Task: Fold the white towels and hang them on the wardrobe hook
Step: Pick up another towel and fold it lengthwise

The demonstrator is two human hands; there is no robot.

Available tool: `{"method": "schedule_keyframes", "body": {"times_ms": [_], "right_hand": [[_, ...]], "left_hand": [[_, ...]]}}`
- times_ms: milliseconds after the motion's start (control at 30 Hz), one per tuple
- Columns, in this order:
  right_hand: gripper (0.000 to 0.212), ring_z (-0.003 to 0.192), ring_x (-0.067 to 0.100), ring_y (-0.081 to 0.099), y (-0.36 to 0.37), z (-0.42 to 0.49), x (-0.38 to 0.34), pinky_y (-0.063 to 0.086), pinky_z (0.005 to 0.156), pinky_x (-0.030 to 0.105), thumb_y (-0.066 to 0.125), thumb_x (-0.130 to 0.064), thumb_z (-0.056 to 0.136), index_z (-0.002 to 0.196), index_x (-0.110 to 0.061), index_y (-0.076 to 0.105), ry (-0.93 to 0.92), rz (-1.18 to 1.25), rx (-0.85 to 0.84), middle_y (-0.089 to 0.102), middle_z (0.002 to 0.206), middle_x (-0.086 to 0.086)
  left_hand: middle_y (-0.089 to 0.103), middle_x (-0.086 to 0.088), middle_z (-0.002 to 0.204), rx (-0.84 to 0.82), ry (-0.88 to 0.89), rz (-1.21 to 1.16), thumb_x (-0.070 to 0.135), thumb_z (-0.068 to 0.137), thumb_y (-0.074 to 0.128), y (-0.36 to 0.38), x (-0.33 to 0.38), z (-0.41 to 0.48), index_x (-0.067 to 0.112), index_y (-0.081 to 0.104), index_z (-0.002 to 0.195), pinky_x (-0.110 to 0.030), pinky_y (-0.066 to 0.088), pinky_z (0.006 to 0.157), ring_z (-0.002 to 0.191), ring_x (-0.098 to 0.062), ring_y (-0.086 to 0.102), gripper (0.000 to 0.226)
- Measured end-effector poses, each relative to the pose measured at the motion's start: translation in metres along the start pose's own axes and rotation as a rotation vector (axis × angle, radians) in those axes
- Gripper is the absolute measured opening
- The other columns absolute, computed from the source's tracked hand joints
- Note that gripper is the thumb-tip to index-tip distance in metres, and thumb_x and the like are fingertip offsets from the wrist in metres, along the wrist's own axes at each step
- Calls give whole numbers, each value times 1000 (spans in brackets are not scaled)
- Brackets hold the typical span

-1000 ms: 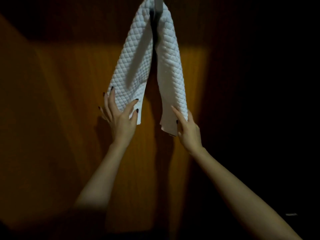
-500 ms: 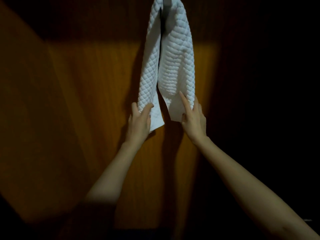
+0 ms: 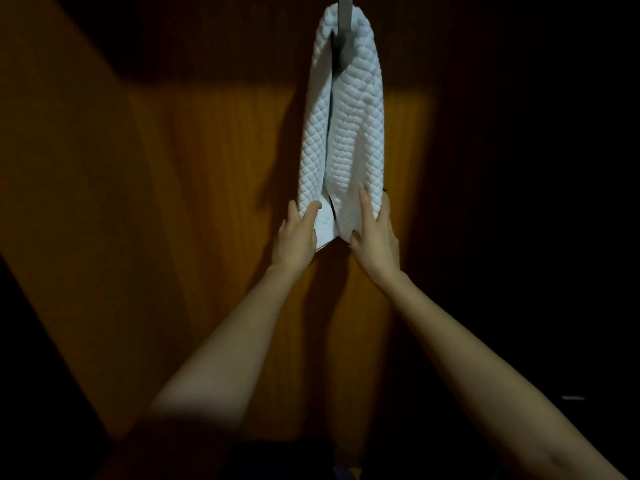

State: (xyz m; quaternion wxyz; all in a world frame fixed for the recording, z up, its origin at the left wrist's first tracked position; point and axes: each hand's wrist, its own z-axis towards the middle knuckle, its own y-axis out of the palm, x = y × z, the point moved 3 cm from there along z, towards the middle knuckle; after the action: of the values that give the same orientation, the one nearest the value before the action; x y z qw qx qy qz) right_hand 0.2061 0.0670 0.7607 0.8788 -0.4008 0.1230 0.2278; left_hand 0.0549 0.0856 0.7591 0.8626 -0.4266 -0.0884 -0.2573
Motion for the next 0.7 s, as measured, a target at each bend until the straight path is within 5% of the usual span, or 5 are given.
{"method": "schedule_keyframes", "body": {"times_ms": [100,267,533,700], "right_hand": [[79,137,39,32,3,-23,-4,50,92,48,54,-9,91,155,-27,11,24,-113,-189,1,161,16],[72,145,39,14,8,-83,-10,33,110,54,55,-17,94,154,-30,18,77,-133,-400,3,162,14],[65,148,39,6,64,-251,-18,13,116,60,44,-46,100,155,-28,15,191,-248,-903,4,162,15],[64,145,40,10,120,-361,4,19,112,58,44,-46,99,154,-22,19,208,-296,-1179,10,160,16]], "left_hand": [[34,-14,136,-124,34,12,14,94,49,-3,-2,-25,27,37,141,-45,47,92,111,-36,50,50],[12,-14,156,-320,24,88,18,96,47,-7,-34,-104,29,23,148,-46,31,110,141,-33,21,59],[18,-11,156,-692,-171,138,21,97,47,4,-102,-284,23,7,152,-44,27,113,142,-29,19,68],[23,-11,154,-702,-419,10,18,93,52,26,-158,-385,21,7,152,-47,30,110,138,-31,26,74]]}}
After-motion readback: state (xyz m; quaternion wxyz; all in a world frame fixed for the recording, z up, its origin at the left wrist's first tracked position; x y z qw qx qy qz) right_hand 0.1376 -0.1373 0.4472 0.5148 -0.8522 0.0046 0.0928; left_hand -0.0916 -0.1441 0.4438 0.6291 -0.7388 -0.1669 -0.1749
